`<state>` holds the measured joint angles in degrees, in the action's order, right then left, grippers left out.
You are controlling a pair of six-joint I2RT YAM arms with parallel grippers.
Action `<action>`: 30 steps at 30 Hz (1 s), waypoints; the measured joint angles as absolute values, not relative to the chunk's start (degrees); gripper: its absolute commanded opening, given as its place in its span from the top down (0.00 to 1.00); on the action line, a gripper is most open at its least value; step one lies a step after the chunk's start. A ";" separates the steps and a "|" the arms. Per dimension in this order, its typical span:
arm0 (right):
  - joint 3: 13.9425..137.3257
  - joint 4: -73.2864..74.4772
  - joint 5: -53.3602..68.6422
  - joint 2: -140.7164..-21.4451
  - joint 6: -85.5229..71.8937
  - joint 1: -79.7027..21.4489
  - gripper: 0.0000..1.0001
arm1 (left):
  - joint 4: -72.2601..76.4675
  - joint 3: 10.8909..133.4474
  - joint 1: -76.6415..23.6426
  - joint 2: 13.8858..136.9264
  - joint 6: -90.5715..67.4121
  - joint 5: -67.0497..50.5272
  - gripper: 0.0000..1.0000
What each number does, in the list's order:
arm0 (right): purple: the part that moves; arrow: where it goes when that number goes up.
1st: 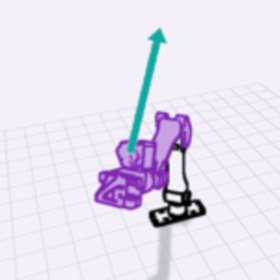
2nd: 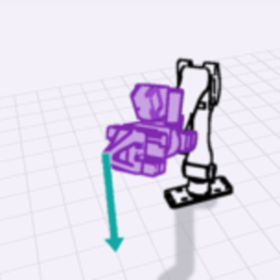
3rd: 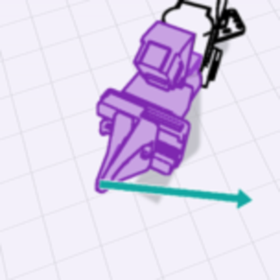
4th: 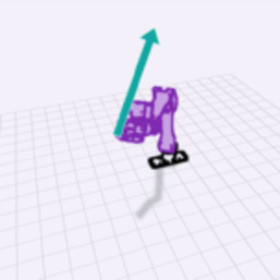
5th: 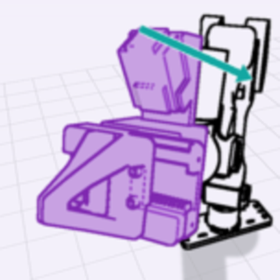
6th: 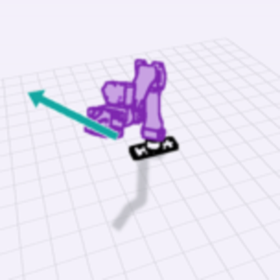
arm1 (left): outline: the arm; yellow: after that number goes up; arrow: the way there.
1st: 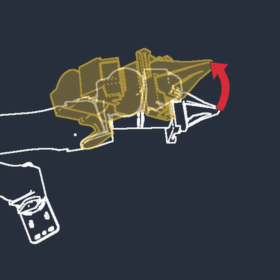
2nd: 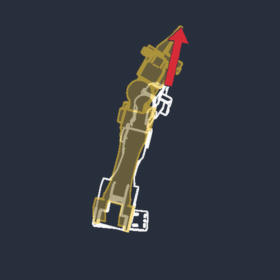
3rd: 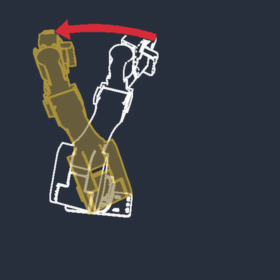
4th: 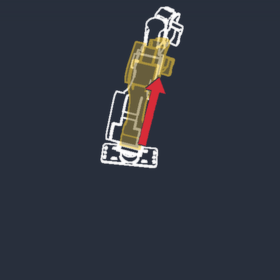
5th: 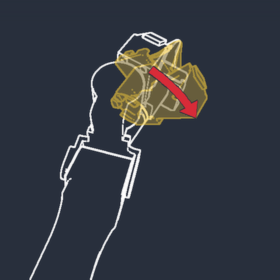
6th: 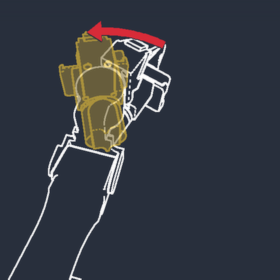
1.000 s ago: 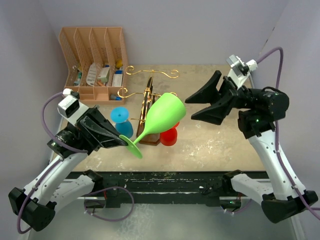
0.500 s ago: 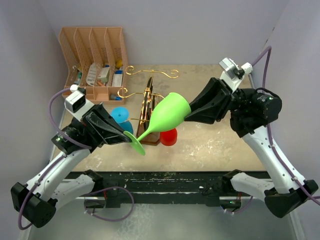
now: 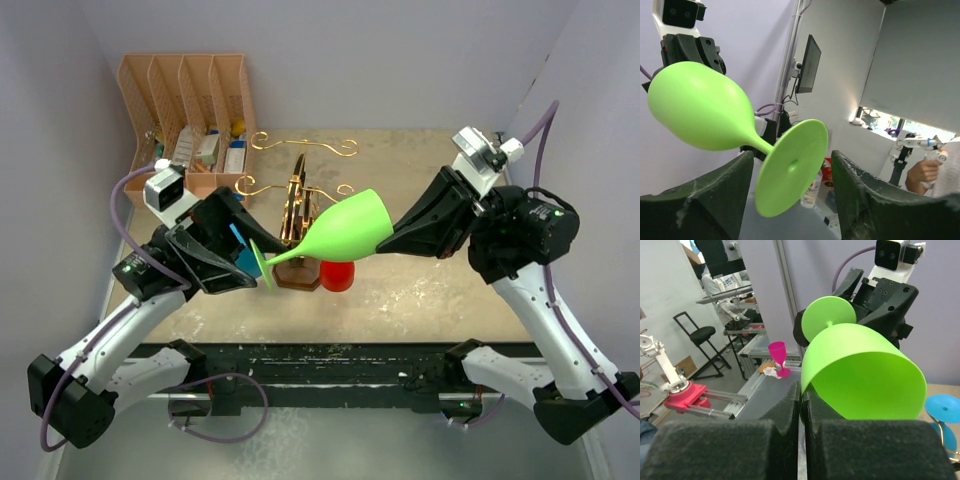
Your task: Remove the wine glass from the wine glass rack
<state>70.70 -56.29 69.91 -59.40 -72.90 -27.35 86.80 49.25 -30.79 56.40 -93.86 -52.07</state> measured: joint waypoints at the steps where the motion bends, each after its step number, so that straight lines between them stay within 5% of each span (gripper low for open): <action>1: 70.59 -55.94 69.80 -59.00 -72.69 -27.33 1.00 | 86.59 49.17 -30.79 56.80 -94.06 -51.92 0.23; 8: 70.63 -43.86 69.25 -54.50 -64.58 -27.27 1.00 | 86.28 48.12 -30.79 55.33 -93.14 -51.09 0.16; 17: 88.90 -6.74 54.70 -52.16 -40.10 -27.31 1.00 | 64.25 44.86 -30.79 44.10 -78.19 -45.28 0.27; 24: 106.65 20.95 21.28 -54.26 -26.89 -27.33 1.00 | 31.42 52.75 -30.83 40.64 -61.98 -40.07 0.55; 30: 113.10 38.17 -13.80 -61.32 -21.02 -27.31 1.00 | -7.42 67.02 -30.83 40.91 -45.54 -22.87 0.56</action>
